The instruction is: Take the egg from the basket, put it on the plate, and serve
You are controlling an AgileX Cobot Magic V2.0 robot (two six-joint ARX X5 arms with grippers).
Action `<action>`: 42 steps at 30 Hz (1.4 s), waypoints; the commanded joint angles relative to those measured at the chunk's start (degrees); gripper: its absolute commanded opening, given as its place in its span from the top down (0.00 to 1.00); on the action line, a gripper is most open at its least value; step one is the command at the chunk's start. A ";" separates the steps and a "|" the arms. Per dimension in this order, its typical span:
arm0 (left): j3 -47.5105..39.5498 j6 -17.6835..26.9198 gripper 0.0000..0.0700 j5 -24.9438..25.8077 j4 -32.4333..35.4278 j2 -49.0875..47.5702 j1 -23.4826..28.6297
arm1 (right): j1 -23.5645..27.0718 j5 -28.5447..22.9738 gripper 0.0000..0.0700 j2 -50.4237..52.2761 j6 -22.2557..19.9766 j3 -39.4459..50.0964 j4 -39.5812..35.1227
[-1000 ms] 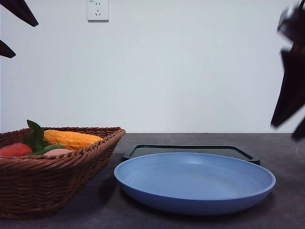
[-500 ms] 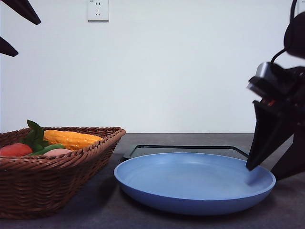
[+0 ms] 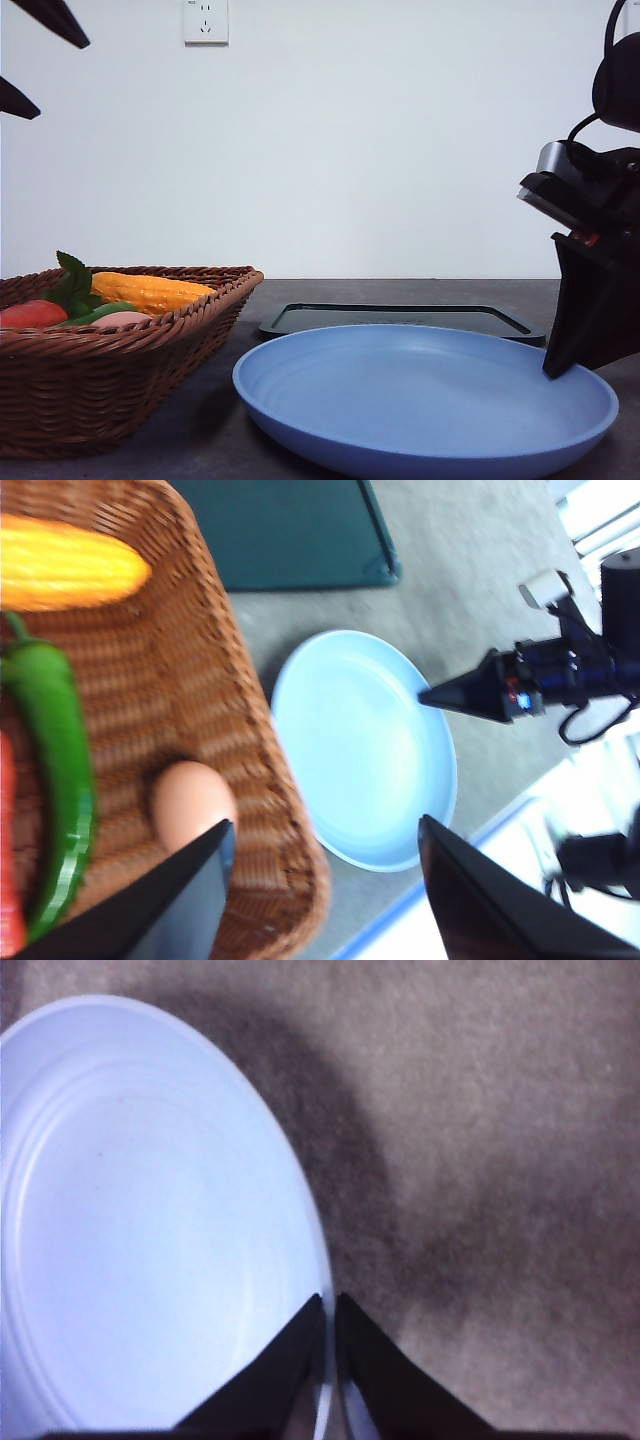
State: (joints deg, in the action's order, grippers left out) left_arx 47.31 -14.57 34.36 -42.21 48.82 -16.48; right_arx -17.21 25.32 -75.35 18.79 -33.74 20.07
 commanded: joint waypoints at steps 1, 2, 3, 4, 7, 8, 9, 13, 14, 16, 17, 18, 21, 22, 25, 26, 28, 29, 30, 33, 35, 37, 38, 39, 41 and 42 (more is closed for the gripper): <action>1.11 -0.23 0.44 -0.88 1.17 0.99 -1.62 | -0.15 0.13 1.00 0.97 0.21 -0.39 0.08; 1.27 -0.24 0.44 -2.20 1.41 1.49 -2.73 | -0.12 0.13 1.00 1.78 0.21 -0.40 0.42; 1.60 -0.24 0.44 -4.15 1.40 2.25 -4.01 | -0.03 0.11 1.00 2.66 0.20 -0.41 0.81; 1.98 -0.22 0.44 -6.11 1.17 3.12 -5.28 | 0.21 0.11 1.00 3.77 0.21 -0.42 1.30; 2.95 0.40 0.43 -10.39 1.06 6.38 -9.26 | 0.95 0.10 1.00 7.03 0.10 -0.42 2.84; 3.23 0.87 0.42 -11.05 1.09 7.57 -10.53 | 1.13 0.11 1.00 8.01 -0.01 -0.42 3.21; 3.51 1.47 0.40 -11.45 1.15 8.83 -11.79 | 1.27 0.09 1.00 9.05 -0.14 -0.42 3.61; 4.94 2.21 0.25 -14.81 1.22 13.43 -16.34 | 1.73 -0.17 1.00 12.29 -0.15 -0.42 4.78; 5.38 2.20 0.24 -16.46 1.12 14.52 -17.36 | 1.90 -0.41 1.00 13.05 -0.15 -0.42 5.01; 6.23 2.14 0.25 -20.45 0.89 16.48 -19.04 | 2.20 -1.13 1.00 14.44 -0.15 -0.42 5.55; 6.55 2.10 0.25 -22.38 0.85 17.34 -19.70 | 2.33 -1.46 1.00 15.09 -0.15 -0.42 5.81; 6.80 2.05 0.25 -24.06 0.85 18.15 -20.21 | 2.47 -1.58 1.00 15.63 -0.15 -0.42 6.02; 7.28 1.70 0.25 -28.11 0.69 20.55 -21.28 | 3.13 -1.59 1.00 17.20 -0.15 -0.42 6.58; 7.36 1.69 0.25 -29.43 0.48 21.41 -21.48 | 3.40 -1.59 1.00 17.64 -0.15 -0.42 6.68; 7.39 1.69 0.25 -31.78 -0.40 24.38 -21.76 | 4.18 -1.59 1.00 18.58 -0.17 -0.42 6.80; 7.39 1.69 0.25 -31.90 -0.47 25.41 -21.78 | 4.40 -1.61 1.00 18.76 -0.20 -0.42 6.88; 7.40 1.70 0.25 -31.88 -0.16 27.41 -21.78 | 4.75 -1.62 1.00 18.95 -0.39 -0.42 7.05; 7.40 1.71 0.26 -31.88 0.00 28.34 -21.79 | 4.91 -1.61 1.00 18.95 -0.55 -0.42 7.07; 7.39 1.71 0.26 -31.88 0.13 29.20 -21.80 | 5.07 -1.60 1.00 18.95 -0.77 -0.42 7.10; 7.39 1.79 0.28 -31.90 0.20 31.61 -21.80 | 5.38 -1.60 1.00 18.95 -0.83 -0.42 7.19; 7.39 1.95 0.28 -31.90 0.19 33.04 -21.80 | 5.42 -1.62 1.00 18.95 -0.95 -0.42 7.19; 7.39 2.20 0.28 -31.92 0.24 34.32 -21.80 | 5.42 -1.62 1.00 18.95 -1.17 -0.42 7.19; 7.39 2.32 0.28 -31.94 0.24 34.90 -21.80 | 5.42 -1.63 1.00 18.95 -1.21 -0.42 7.17; 7.39 2.34 0.28 -31.96 0.24 35.43 -21.80 | 5.42 -1.64 1.00 18.95 -1.22 -0.42 7.16; 7.39 2.33 0.28 -32.29 0.25 36.33 -21.80 | 5.42 -1.64 1.00 18.95 -1.22 -0.42 7.14; 7.39 2.32 0.28 -32.71 0.26 36.67 -21.80 | 5.42 -1.64 1.00 18.95 -1.22 -0.42 7.13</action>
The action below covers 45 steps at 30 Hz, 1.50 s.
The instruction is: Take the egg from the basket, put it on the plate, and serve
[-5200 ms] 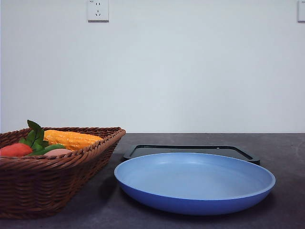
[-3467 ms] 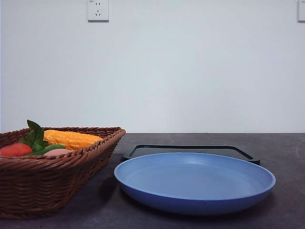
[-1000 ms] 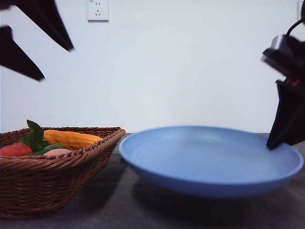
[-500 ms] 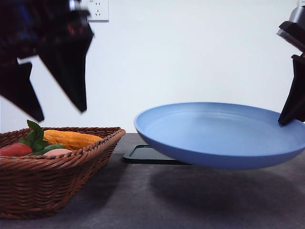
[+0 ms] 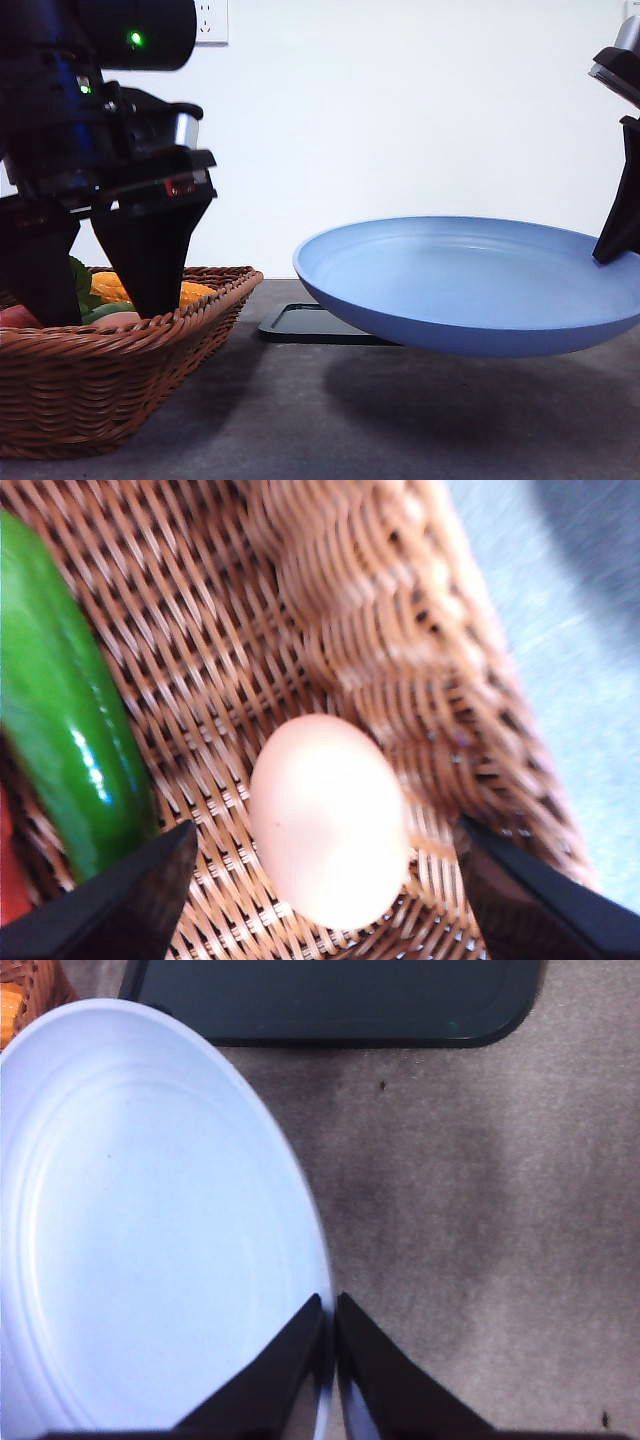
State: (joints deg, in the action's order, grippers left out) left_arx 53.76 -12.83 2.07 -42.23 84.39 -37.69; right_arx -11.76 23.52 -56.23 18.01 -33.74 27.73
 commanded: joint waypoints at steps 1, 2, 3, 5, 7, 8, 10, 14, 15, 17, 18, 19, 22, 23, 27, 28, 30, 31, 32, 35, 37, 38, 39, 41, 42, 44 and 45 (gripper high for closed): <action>0.94 0.59 0.30 -1.05 0.25 1.28 -0.59 | -0.03 0.17 1.00 -0.17 -0.46 -0.42 -0.54; 0.94 0.60 0.32 -1.64 0.22 1.42 -0.59 | -0.03 0.17 1.00 -0.17 -0.47 -0.42 -0.55; 0.94 0.60 0.34 -2.10 0.21 1.44 -0.59 | -0.03 0.17 1.00 -0.17 -0.47 -0.42 -0.59; 0.94 0.69 0.41 -2.69 0.31 1.46 -0.58 | -0.03 0.17 1.00 -0.17 -0.47 -0.42 -0.62; 0.94 1.06 0.48 -3.05 0.52 1.46 -0.57 | -0.03 0.17 1.00 -0.17 -0.47 -0.42 -0.65; 0.94 1.34 0.51 -3.22 0.65 1.46 -0.57 | -0.03 0.17 1.00 -0.17 -0.47 -0.42 -0.66; 0.94 1.55 0.53 -3.22 1.16 1.46 -0.57 | -0.03 0.17 1.00 -0.17 -0.47 -0.42 -0.66; 0.94 1.64 0.54 -3.20 1.50 1.46 -0.57 | -0.03 0.17 1.00 -0.17 -0.47 -0.42 -0.68; 0.94 1.66 0.54 -3.20 1.50 1.46 -0.57 | -0.03 0.17 1.00 -0.17 -0.47 -0.42 -0.68; 0.94 1.67 0.55 -3.20 1.52 1.46 -0.57 | -0.03 0.17 1.00 -0.17 -0.47 -0.42 -0.70; 0.94 1.67 0.56 -3.20 1.52 1.46 -0.57 | -0.03 0.17 1.00 -0.17 -0.47 -0.42 -0.70; 0.94 1.67 0.57 -3.19 1.51 1.46 -0.57 | -0.03 0.17 1.00 -0.17 -0.47 -0.42 -0.70; 0.94 1.66 0.62 -3.18 1.31 1.46 -0.57 | -0.03 0.17 1.00 -0.17 -0.47 -0.42 -0.70; 0.94 1.67 0.64 -3.17 1.16 1.46 -0.57 | -0.03 0.17 1.00 -0.17 -0.47 -0.42 -0.70; 0.94 1.67 0.64 -3.05 0.22 1.46 -0.59 | -0.03 0.17 1.00 -0.17 -0.47 -0.42 -0.70; 0.94 1.69 0.64 -3.05 0.02 1.46 -0.58 | -0.03 0.17 1.00 -0.17 -0.47 -0.42 -0.70; 0.94 1.72 0.65 -3.06 -0.22 1.46 -0.57 | -0.03 0.17 1.00 -0.17 -0.47 -0.42 -0.70; 0.94 1.73 0.66 -3.07 -0.27 1.46 -0.57 | -0.03 0.17 1.00 -0.17 -0.47 -0.42 -0.70; 0.95 1.81 0.68 -3.06 -0.28 1.46 -0.57 | -0.03 0.17 1.00 -0.17 -0.46 -0.42 -0.69; 1.00 2.18 0.73 -3.05 -0.39 1.44 -0.57 | -0.03 0.17 1.00 -0.17 -0.45 -0.42 -0.68; 1.46 2.78 0.73 -3.05 -1.30 1.43 -0.57 | -0.03 0.17 1.00 -0.17 -0.45 -0.42 -0.68; 1.94 3.01 0.73 -3.07 -2.03 1.41 -0.57 | -0.03 0.17 1.00 -0.17 -0.45 -0.42 -0.67; 2.62 3.16 0.73 -3.13 -2.96 1.37 -0.57 | -0.03 0.17 1.00 -0.17 -0.45 -0.42 -0.66; 4.42 3.55 0.73 -3.16 -5.11 1.24 -0.58 | -0.03 0.17 1.00 -0.17 -0.42 -0.42 -0.64; 5.46 3.86 0.73 -3.17 -6.23 1.13 -0.59 | -0.03 0.17 1.00 -0.17 -0.40 -0.42 -0.63; 7.87 4.77 0.73 -3.22 -8.32 0.67 -0.59 | -0.04 0.17 1.00 -0.18 -0.34 -0.42 -0.63; 9.11 4.92 0.73 -3.22 -8.99 0.25 -0.59 | -0.05 0.18 1.00 -0.20 -0.26 -0.42 -0.60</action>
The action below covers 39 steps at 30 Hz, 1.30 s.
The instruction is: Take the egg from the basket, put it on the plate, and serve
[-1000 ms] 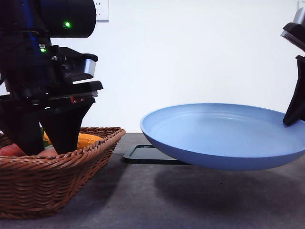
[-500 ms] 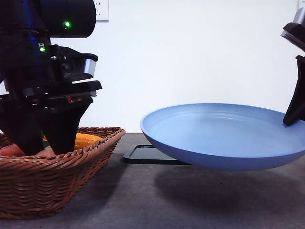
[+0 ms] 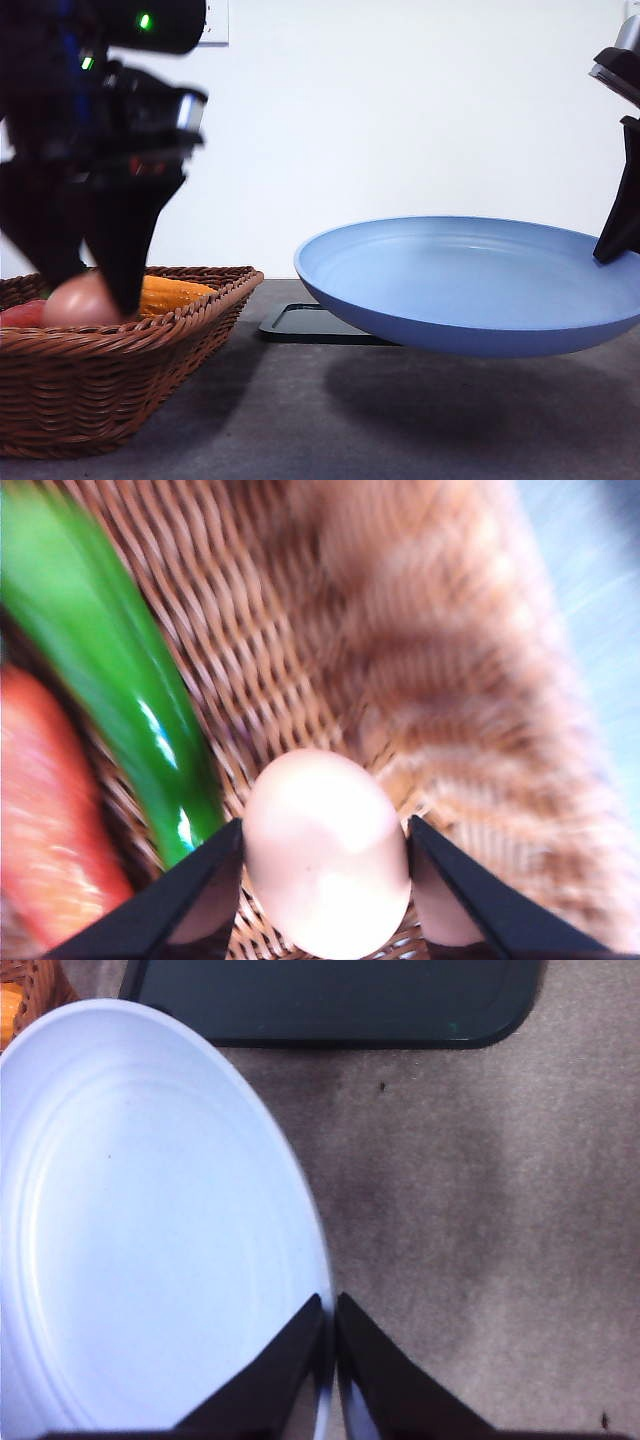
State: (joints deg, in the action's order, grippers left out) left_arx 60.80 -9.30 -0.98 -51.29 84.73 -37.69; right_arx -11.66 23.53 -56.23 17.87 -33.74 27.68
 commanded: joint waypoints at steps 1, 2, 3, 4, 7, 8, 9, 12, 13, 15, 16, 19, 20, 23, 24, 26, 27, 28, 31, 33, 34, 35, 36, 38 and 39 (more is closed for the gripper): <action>3.33 1.53 0.73 -0.17 -0.59 -0.52 -0.59 | -0.15 0.17 1.00 -0.22 -0.04 -0.42 -0.51; 4.78 1.57 0.73 -0.15 -1.06 -1.10 -0.59 | -0.15 0.17 1.00 -0.22 0.05 -0.42 -0.29; 6.23 1.60 0.73 -0.11 -1.52 -1.67 -0.59 | -0.15 0.18 1.00 -0.22 0.13 -0.42 -0.07; 7.72 1.57 0.73 0.15 -1.73 -2.19 -0.60 | -0.15 0.20 1.00 -0.23 0.15 -0.42 0.24; 12.32 1.23 0.73 4.14 -1.83 -3.28 -0.96 | -0.21 0.50 1.00 -0.24 0.20 -0.42 1.14; 13.52 1.21 0.73 6.42 -1.59 -3.33 -1.45 | -0.22 0.59 1.00 -0.25 0.20 -0.42 1.39; 14.68 1.22 0.73 8.76 -1.34 -3.34 -1.99 | -0.22 0.66 1.00 -0.26 0.20 -0.42 1.63; 15.66 1.17 0.73 12.72 2.06 -3.28 -5.04 | -0.30 0.77 1.00 -0.26 0.71 -0.42 2.50; 15.65 1.12 0.73 13.06 3.39 -3.20 -6.42 | -0.33 0.88 1.00 -0.26 1.01 -0.42 2.75; 15.65 1.18 0.73 12.96 5.52 -2.56 -9.51 | -0.49 1.91 1.00 -0.26 1.07 -0.42 3.09; 15.65 1.18 0.73 12.96 6.66 -1.98 -11.06 | -0.65 2.33 1.00 -0.26 1.07 -0.42 3.33; 15.65 1.37 0.73 12.54 9.60 0.21 -15.11 | -1.46 2.88 1.00 -0.26 1.07 -0.42 4.21; 15.65 1.39 0.73 12.41 10.32 1.05 -16.11 | -1.84 2.95 1.00 -0.26 1.07 -0.42 4.53; 15.65 1.69 0.73 12.28 11.39 3.95 -18.36 | -3.11 3.04 1.00 -0.26 1.06 -0.42 5.57; 15.65 1.81 0.73 12.27 11.47 5.12 -19.04 | -3.51 3.04 1.00 -0.26 1.05 -0.42 5.93; 15.65 1.85 0.73 12.27 11.53 7.20 -19.77 | -3.93 3.04 1.00 -0.26 1.05 -0.42 6.44; 15.65 1.92 0.73 12.27 11.64 8.31 -19.99 | -4.10 3.04 1.00 -0.26 1.05 -0.42 6.67; 15.65 2.10 0.73 12.14 11.78 9.24 -20.19 | -4.25 3.04 1.00 -0.26 1.05 -0.42 6.80; 15.65 2.14 0.73 12.09 11.91 11.12 -20.69 | -4.67 3.06 1.00 -0.26 1.05 -0.42 7.12; 15.65 2.17 0.73 12.07 11.95 11.21 -20.91 | -4.83 3.12 1.00 -0.26 1.07 -0.42 7.42; 15.65 2.17 0.72 12.07 12.02 11.21 -21.05 | -4.83 3.17 1.00 -0.26 1.05 -0.42 7.54; 15.65 2.19 0.71 11.95 12.05 11.21 -21.20 | -4.83 3.27 1.00 -0.26 1.05 -0.42 7.63; 15.65 2.17 0.68 11.86 12.10 11.21 -21.26 | -4.83 3.44 1.00 -0.26 1.05 -0.42 7.69; 15.65 2.17 0.62 11.53 12.00 11.21 -21.27 | -4.83 3.69 1.00 -0.26 1.07 -0.42 7.76; 15.65 2.17 0.59 11.32 11.96 11.21 -21.27 | -4.83 3.71 1.00 -0.26 1.07 -0.42 7.92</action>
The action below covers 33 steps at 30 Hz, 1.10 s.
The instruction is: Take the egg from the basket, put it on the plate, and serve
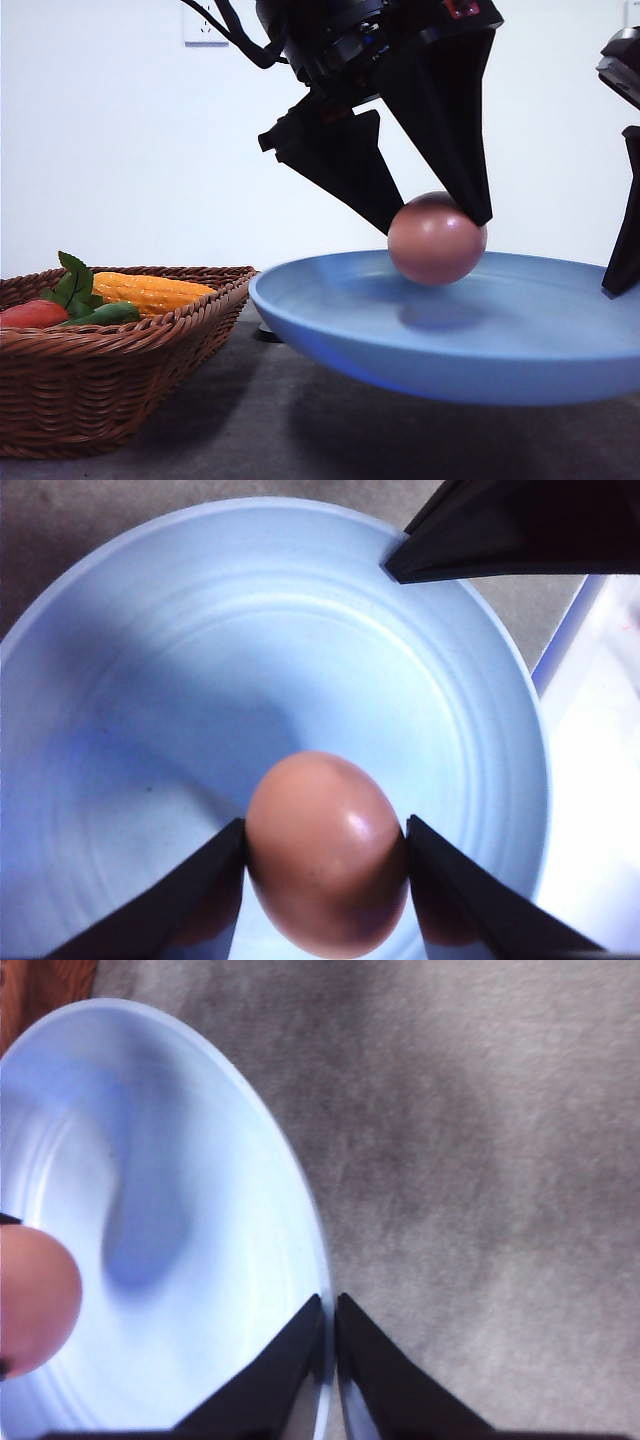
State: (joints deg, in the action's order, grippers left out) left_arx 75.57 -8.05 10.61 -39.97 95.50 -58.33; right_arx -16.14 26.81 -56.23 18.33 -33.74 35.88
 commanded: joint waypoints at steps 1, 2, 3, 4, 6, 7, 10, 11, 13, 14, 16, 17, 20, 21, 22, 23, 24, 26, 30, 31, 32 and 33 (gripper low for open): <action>0.87 0.94 0.55 -0.31 0.66 0.46 -0.63 | -0.35 0.44 1.00 -0.26 0.61 -0.42 0.00; 0.87 0.94 0.53 -0.28 0.68 0.46 -0.64 | -0.35 0.44 1.00 -0.26 0.61 -0.42 0.25; 0.87 0.94 0.51 -0.28 0.61 0.46 -0.78 | -0.35 0.46 1.00 -0.26 0.59 -0.42 0.62; 0.87 0.94 0.48 -0.28 0.59 0.46 -0.94 | -0.35 0.52 1.00 -0.26 0.59 -0.42 0.94; 0.87 0.92 0.45 -0.28 0.63 0.46 -1.19 | -0.35 0.95 1.00 -0.26 0.61 -0.42 1.71; 0.87 0.92 0.43 -0.28 0.66 0.46 -1.29 | -0.35 1.12 1.00 -0.26 0.61 -0.42 1.93; 0.87 0.24 0.43 -0.04 0.70 0.46 -1.33 | -0.33 1.90 1.00 -0.26 0.66 -0.44 2.10; 0.87 -0.23 0.43 -0.02 0.68 0.46 -1.36 | -0.33 1.90 1.00 -0.26 0.77 -0.44 2.10; 0.87 -0.70 0.43 0.37 0.66 0.39 -1.42 | -0.33 1.90 1.00 -0.26 0.81 -0.44 2.19; 0.90 -1.11 0.43 0.55 0.63 0.29 -1.42 | -0.33 1.95 1.00 -0.26 0.91 -0.46 2.23; 0.90 -1.83 0.43 0.55 0.37 -0.73 -1.27 | -0.28 2.21 1.00 -0.28 1.25 -0.46 2.19; 0.90 -1.92 0.43 0.48 0.31 -1.59 -1.12 | -0.18 2.33 1.00 -0.31 1.25 -0.50 2.08; 0.90 -2.08 0.44 0.43 0.09 -5.20 -0.69 | 0.34 2.64 1.00 -1.30 1.12 -1.25 1.90; 0.90 -2.07 0.44 0.33 -0.45 -6.97 -0.48 | 0.64 3.05 1.00 -2.14 0.75 -1.79 1.86; 0.90 -2.05 0.44 0.09 -1.06 -8.52 -0.27 | 0.96 3.45 1.00 -3.07 0.40 -2.44 1.88; 0.90 -2.05 0.44 -0.37 -1.85 -10.19 0.04 | 1.30 3.50 1.00 -4.20 -0.06 -3.25 1.88; 0.90 -2.05 0.44 -0.99 -3.00 -12.28 0.46 | 1.75 3.50 1.00 -5.76 -1.12 -4.36 1.86; 0.90 -2.03 0.44 -2.76 -5.13 -15.72 1.20 | 2.65 3.63 1.00 -8.75 -2.72 -6.70 2.00; 0.90 -2.10 0.44 -6.69 -9.28 -23.25 2.60 | 4.58 3.61 1.00 -16.26 -4.95 -13.20 2.89; 0.90 -2.10 0.44 -7.70 -10.01 -25.16 2.81 | 5.12 3.61 1.00 -18.27 -5.43 -15.15 3.20; 0.90 -2.15 0.44 -8.61 -10.51 -26.85 2.86 | 5.64 3.61 1.00 -20.28 -5.78 -17.07 3.35; 0.90 -2.34 0.44 -9.78 -10.95 -28.75 2.86 | 6.18 3.60 1.00 -22.53 -6.07 -19.25 3.37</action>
State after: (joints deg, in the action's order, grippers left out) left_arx 75.57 -10.06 1.46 -51.13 67.39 -54.96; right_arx -10.18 29.80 -76.60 13.67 -50.55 39.68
